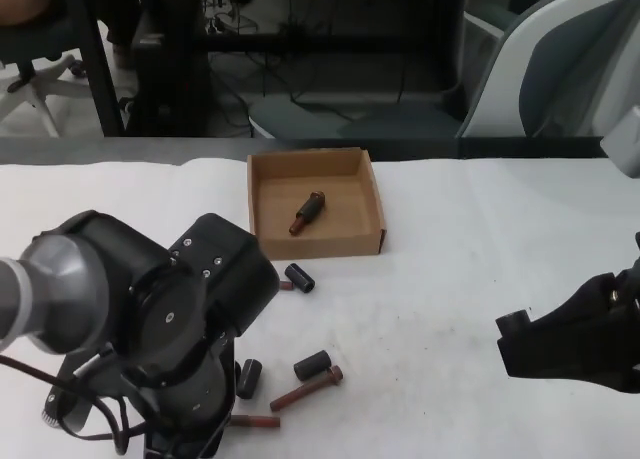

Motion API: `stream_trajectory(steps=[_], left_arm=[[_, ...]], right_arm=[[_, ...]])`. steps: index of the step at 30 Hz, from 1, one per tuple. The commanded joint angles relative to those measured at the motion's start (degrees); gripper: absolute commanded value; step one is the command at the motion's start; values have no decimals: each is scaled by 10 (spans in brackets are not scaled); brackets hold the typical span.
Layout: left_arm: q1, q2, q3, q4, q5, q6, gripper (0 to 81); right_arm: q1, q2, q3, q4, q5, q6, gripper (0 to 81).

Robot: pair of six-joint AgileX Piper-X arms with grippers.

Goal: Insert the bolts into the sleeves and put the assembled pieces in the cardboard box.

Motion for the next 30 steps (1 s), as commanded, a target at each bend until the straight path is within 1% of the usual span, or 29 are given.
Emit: stream_trajectory(steps=[1, 15, 26, 30], left_arm=[[3, 2, -4, -4, -14, -7, 311], [3, 34, -36, -10, -14, -3, 311], [3, 38, -36, 32, -14, 2, 311], [3, 51, -36, 17, -4, 4, 311]], right_arm=[[0, -5, -2, -7, -9, -6, 6], [0, -5, -2, -16, -9, -6, 6], [0, -5, -2, -16, -9, -6, 6], [0, -5, -2, -16, -9, -6, 6]])
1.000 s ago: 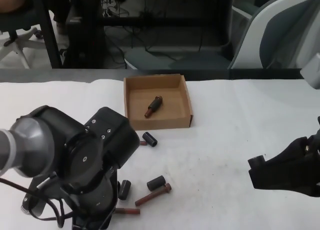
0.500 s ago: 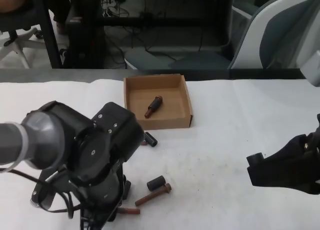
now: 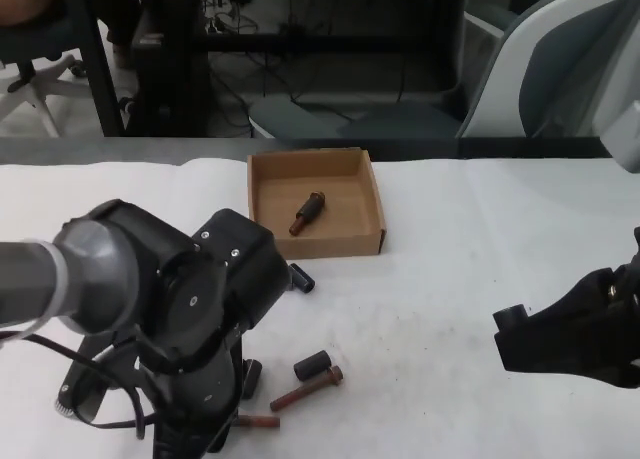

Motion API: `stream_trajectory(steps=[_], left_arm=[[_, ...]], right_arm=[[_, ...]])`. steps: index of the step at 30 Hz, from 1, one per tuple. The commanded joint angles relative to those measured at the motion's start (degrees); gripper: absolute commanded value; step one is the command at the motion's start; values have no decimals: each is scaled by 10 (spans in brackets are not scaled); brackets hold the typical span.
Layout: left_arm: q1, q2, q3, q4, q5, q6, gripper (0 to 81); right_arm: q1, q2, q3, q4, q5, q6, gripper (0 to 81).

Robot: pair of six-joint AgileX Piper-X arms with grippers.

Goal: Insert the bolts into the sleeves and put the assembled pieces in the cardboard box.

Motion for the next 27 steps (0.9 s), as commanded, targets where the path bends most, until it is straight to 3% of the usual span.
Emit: stream_trajectory(steps=[1, 16, 19, 23, 27], left_arm=[[1, 11, -3, -9, -1, 4, 311], [1, 46, -3, -50, 4, -10, 298], [1, 50, -3, -59, 8, -10, 210], [1, 52, -3, -61, 8, -10, 0], [1, 52, -3, -61, 8, -14, 17]], right_arm=[[0, -5, -2, -8, -9, -6, 6], [0, -5, -2, -8, -9, -19, 6], [0, -5, -2, -8, -9, -19, 6], [0, -5, -2, -8, -9, -19, 6], [0, -5, -2, -8, -9, -19, 6]])
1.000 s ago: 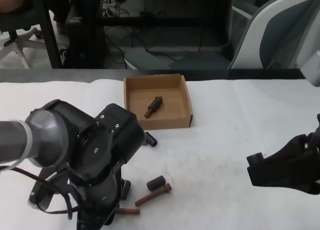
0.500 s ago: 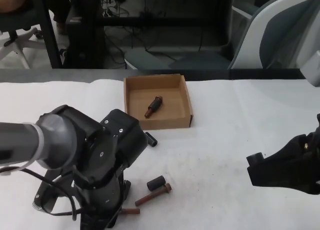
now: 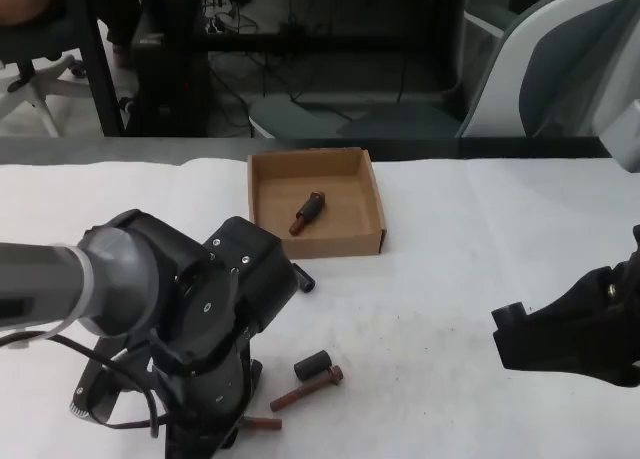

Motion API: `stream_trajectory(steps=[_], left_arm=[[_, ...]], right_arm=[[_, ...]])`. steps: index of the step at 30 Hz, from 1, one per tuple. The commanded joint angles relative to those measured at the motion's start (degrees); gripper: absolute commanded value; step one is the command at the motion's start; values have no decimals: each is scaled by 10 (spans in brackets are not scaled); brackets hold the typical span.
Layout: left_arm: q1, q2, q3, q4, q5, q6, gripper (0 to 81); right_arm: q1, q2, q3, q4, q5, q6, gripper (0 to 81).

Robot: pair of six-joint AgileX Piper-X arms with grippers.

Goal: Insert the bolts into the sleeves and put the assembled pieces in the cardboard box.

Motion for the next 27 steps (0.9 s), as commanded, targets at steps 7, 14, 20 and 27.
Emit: stream_trajectory(steps=[7, 14, 20, 27], left_arm=[[15, 19, 1, -38, 13, 6, 17], [48, -22, 1, -74, -25, 185, 17], [84, -101, 1, -82, -62, 318, 17], [120, -200, 4, -139, -32, 511, 17]], right_arm=[[0, -5, -2, -4, -9, -8, 6], [0, -5, -2, -4, -9, -8, 6], [0, -5, -2, -4, -9, -8, 6], [0, -5, -2, -4, -9, -8, 6]])
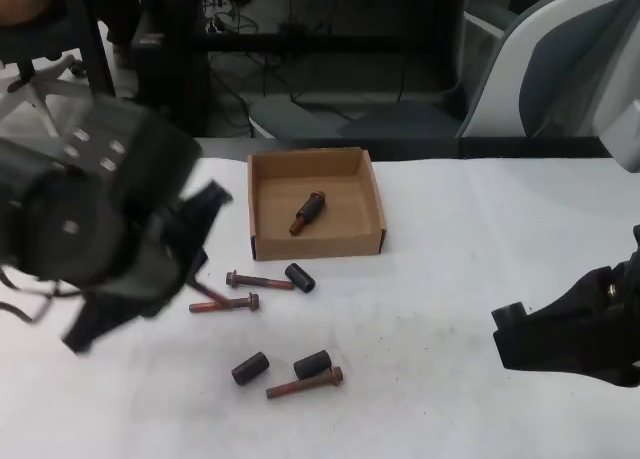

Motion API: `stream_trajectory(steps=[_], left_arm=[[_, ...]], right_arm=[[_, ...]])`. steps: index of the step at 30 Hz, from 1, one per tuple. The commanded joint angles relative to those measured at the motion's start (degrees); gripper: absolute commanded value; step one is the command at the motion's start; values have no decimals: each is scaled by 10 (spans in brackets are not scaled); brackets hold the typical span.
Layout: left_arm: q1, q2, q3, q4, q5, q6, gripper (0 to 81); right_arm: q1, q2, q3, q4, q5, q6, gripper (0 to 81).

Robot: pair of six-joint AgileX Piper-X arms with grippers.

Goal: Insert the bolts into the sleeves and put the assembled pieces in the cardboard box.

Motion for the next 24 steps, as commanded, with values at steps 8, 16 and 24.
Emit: stream_trajectory(steps=[8, 16, 24], left_arm=[[59, -85, -1, -145, 191, 205, 17], [100, -103, -1, -151, 322, 337, 17], [154, -104, -1, -152, 404, 422, 17]], right_arm=[[21, 16, -2, -62, -47, 17, 6], [76, 100, -2, -226, -51, 61, 6], [87, 199, -2, -342, -51, 77, 6]])
